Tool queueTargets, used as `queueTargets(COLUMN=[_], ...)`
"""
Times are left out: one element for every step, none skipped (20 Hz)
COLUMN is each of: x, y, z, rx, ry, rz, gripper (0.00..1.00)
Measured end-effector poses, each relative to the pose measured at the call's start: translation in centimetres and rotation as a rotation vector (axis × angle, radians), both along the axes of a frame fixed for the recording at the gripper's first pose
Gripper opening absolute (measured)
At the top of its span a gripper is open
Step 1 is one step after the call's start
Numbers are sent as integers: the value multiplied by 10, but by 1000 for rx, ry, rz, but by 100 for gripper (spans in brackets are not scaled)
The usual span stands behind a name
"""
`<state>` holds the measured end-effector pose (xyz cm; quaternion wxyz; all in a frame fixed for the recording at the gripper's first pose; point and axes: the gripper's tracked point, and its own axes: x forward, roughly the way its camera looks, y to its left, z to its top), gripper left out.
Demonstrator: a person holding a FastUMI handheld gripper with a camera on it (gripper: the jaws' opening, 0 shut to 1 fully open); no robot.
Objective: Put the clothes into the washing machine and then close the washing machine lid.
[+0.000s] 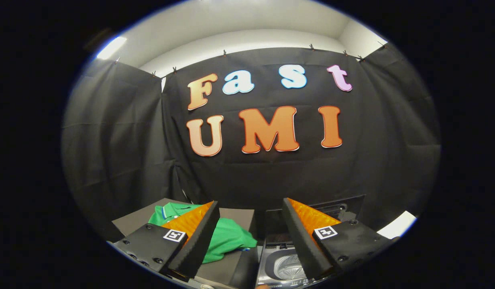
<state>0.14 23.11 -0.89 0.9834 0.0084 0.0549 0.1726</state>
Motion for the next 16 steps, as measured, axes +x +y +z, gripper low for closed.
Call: queueTargets(x=[-1, -1, -2, -1, 0, 0, 0, -1, -2, -4, -4, -4, -5, -6, -7, -7], y=[11, 23, 33, 42, 53, 63, 72, 83, 92, 103, 112, 118, 125, 132, 136, 138], z=[-2, -6, -9, -12, -17, -22, -28, -36, -43, -51, -58, -66, -74, -81, -88, -94], rx=[4, 10, 9, 1, -8, -18, -28, -37, -43, -46, -55, -69, -80, -90, -99, -110], ry=[19, 36, 53, 68, 78, 88, 102, 119, 136, 151, 165, 180, 195, 210, 226, 241], rz=[17, 36, 47, 57, 68, 79, 92, 108, 125, 144, 157, 165, 177, 188, 194, 191], gripper=[100, 100, 100, 100, 100, 100, 100, 100, 100, 100, 100, 100, 100, 100, 100, 100])
